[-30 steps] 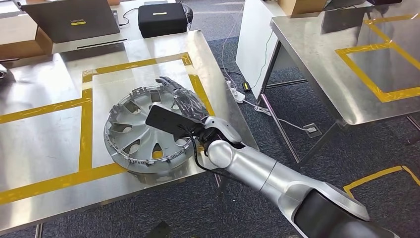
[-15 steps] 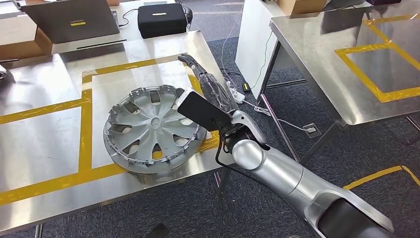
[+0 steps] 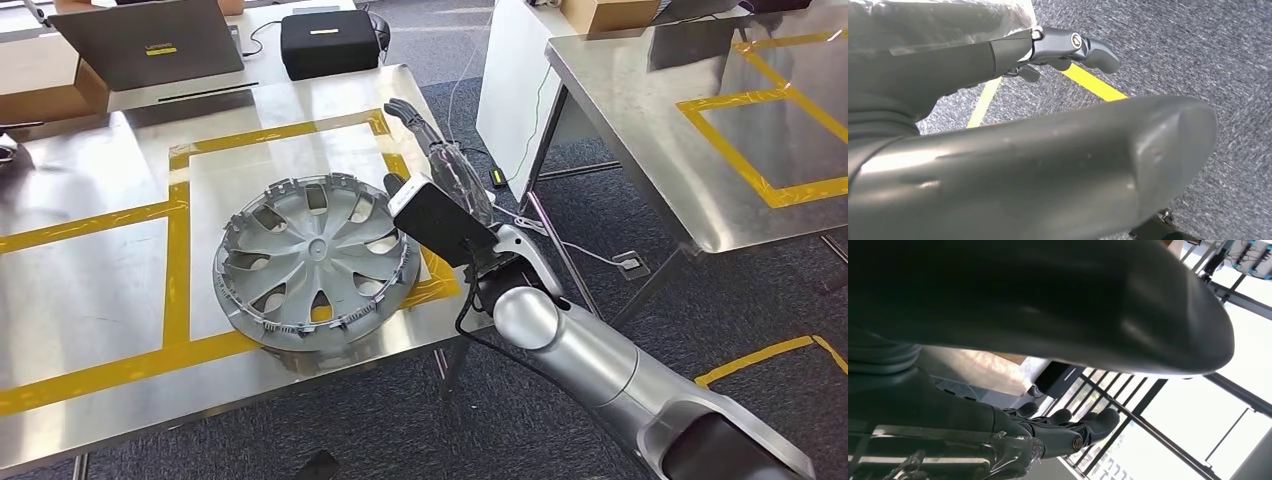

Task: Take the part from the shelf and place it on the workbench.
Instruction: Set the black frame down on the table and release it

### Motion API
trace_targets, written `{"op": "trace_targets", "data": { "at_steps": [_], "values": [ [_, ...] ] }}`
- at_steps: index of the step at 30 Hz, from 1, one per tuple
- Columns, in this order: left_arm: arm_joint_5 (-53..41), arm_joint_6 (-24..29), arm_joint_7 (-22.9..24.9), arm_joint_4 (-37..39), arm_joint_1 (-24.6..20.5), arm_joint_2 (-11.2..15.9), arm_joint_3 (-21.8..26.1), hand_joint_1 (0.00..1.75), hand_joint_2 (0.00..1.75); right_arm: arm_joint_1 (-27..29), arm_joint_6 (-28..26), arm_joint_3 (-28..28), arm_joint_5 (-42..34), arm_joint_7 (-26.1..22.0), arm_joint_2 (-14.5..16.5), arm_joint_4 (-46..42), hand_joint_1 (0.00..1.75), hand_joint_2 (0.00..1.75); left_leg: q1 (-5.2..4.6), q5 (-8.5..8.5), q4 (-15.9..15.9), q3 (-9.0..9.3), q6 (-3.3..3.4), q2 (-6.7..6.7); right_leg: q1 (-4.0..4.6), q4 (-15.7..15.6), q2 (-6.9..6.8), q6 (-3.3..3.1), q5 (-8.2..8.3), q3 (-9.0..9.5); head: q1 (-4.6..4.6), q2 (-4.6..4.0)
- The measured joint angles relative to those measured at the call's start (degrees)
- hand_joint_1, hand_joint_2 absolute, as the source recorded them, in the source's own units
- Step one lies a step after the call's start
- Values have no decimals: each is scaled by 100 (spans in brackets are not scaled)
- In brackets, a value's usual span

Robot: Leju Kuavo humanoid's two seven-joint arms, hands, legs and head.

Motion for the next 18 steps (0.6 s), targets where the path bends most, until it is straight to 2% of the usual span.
{"op": "trace_targets", "data": {
  "at_steps": [2, 3, 4, 7, 8, 9, 10, 11, 12, 14, 17, 18],
  "values": [
    [19, 4, 0, 0, -1, 6, 0, 0, 0, 14, 0, -27, 1, 9, -21, -58, 0, 0, 4, 41, -46, 47, 49, 12, -8, -6, 3, 39, -16, 32, 2, 0],
    [30, 9, 0, 0, -3, 7, 0, 0, 0, 17, 0, -43, 4, 14, -35, -84, 0, 0, 15, 71, -80, 75, 77, 23, -5, 57, -4, 49, -88, 21, 6, 0],
    [37, 15, -1, 0, -6, 7, 0, 0, 0, 20, -1, -60, 9, 19, -49, -107, 0, 0, 28, 99, -112, 100, 103, 34, -1, 229, -11, 53, -229, -36, 15, 0],
    [46, 24, 0, 0, -10, 8, 0, 0, 0, 61, -1, -86, 18, 35, -88, -139, 0, 0, 32, 111, -130, 116, 131, 45, 3, 1283, -33, 51, -816, -442, 31, 0],
    [46, 25, 1, 0, -8, 8, 0, 0, 0, 83, -1, -87, 18, 39, -99, -142, 0, 0, 31, 107, -126, 115, 129, 45, 1, 1530, -37, 55, -887, -525, 31, 0],
    [46, 26, 1, 0, -7, 9, -1, 0, 0, 100, -1, -90, 18, 43, -111, -142, 0, 0, 31, 101, -121, 114, 122, 43, -4, 1582, -42, 58, -854, -515, 34, 0],
    [47, 27, 2, 0, -6, 9, -1, 0, 0, 108, -2, -95, 18, 46, -120, -143, 0, 0, 35, 90, -110, 115, 107, 41, -10, 1410, -46, 58, -727, -397, 37, 0],
    [48, 30, 2, 0, -7, 9, -1, 0, 0, 110, -4, -100, 18, 48, -126, -149, 0, 0, 42, 73, -91, 115, 80, 38, -16, 1066, -50, 55, -560, -193, 40, 0],
    [50, 31, 2, 0, -9, 11, -1, 0, 0, 108, -6, -107, 18, 49, -132, -156, 0, 0, 44, 51, -70, 107, 45, 35, -9, 707, -47, 48, -465, 24, 43, 0],
    [57, 32, 4, -1, -17, 15, -1, 0, 0, 114, -10, -114, 19, 57, -139, -187, 0, 0, 47, 20, -28, 95, -35, 32, 19, 248, -28, -8, -382, 290, 43, 0],
    [70, 33, 7, -2, -15, 16, -2, 0, 0, 125, -15, -117, 33, 72, -150, -208, 0, 0, 73, 20, -22, 87, -143, 29, 55, 174, -21, -139, -382, 296, 42, 0],
    [76, 33, 7, -2, -14, 16, -3, 0, 0, 126, -17, -118, 40, 74, -151, -209, 0, 0, 81, -40, 15, 70, -169, 35, 54, 154, -30, -187, -361, 291, 37, 0]
  ]
}}
